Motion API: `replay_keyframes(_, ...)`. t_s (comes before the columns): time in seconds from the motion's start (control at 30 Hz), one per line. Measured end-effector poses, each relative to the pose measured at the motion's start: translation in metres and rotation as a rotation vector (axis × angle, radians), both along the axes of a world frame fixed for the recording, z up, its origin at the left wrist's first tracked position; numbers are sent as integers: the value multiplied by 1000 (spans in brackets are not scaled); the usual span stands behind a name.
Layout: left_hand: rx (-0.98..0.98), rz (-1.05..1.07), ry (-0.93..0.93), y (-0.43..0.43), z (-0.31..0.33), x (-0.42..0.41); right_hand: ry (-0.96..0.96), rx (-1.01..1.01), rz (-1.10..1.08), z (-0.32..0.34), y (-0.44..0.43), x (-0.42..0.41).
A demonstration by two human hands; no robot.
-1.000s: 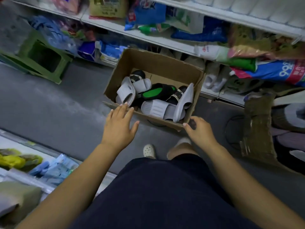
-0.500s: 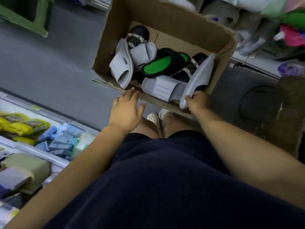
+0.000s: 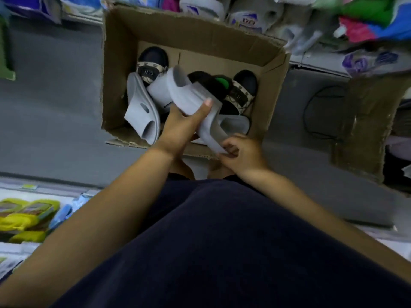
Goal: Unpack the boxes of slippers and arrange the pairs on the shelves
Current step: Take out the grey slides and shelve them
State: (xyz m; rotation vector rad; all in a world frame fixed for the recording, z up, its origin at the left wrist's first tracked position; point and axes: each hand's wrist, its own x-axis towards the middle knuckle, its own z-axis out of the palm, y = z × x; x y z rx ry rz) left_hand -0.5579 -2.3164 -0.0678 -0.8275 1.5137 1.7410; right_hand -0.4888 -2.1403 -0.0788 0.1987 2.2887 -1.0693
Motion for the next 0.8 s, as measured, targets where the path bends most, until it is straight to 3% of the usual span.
replay_keyframes(0.13, 51, 59, -62, -32, -2, -14, 153, 140, 195, 7, -31, -3)
replay_keyframes(0.27, 113, 109, -133, -67, -9, -17, 211, 150, 193, 8, -61, 1)
replay_keyframes(0.33, 160, 120, -124, -79, -9, -15, 23, 44, 23, 12, -74, -3)
replay_keyframes(0.47, 281, 70, -187, -92, -4, -1, -331, -330, -663, 26, -84, -29)
replay_keyframes(0.53, 287, 33, -234, -93, -3, 10, -435, -589, -848, 23, -86, -41)
replay_keyframes(0.6, 251, 35, -275, -93, -2, 20, -491, -690, -955, 15, -87, -49)
replay_keyframes(0.73, 200, 144, -287, -91, -6, 30, -410, -393, -833, 0, -68, -52)
replay_keyframes(0.8, 111, 203, -283, -90, -8, 29, -359, -372, -709, -1, -58, -47)
